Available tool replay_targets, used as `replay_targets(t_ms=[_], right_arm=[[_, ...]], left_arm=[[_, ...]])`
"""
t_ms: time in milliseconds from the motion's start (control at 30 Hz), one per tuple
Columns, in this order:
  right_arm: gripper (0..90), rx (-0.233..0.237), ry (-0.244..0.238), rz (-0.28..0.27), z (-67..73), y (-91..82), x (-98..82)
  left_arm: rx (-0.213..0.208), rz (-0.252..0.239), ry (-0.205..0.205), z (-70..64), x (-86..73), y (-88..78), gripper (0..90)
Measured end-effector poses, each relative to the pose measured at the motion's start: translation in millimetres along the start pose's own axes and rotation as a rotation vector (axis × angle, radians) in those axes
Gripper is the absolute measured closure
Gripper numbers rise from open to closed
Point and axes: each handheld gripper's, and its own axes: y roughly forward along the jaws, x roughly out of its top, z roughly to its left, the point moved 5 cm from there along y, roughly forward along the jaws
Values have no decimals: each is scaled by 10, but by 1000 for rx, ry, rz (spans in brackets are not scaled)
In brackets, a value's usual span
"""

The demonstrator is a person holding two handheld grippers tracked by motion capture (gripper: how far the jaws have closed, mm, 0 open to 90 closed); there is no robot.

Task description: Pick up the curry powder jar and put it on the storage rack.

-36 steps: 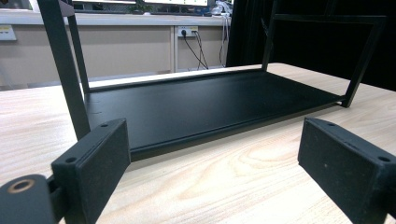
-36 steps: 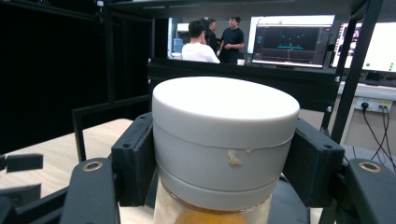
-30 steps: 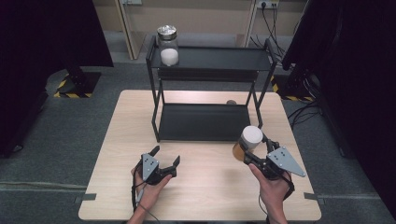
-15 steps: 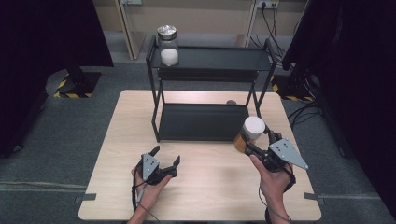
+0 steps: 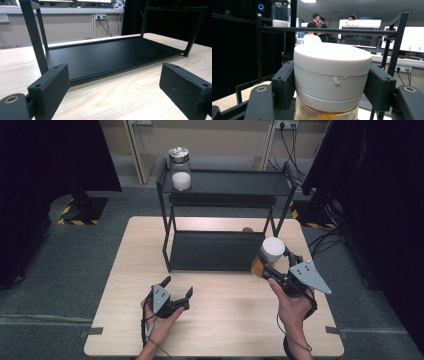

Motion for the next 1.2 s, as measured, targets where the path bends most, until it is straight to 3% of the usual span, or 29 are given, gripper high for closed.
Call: replay_targets(t_ms=[1200], right_arm=[[340, -29, 0, -55, -90, 325, 370]], left_arm=[[2, 8, 9, -6, 10, 3, 89]])
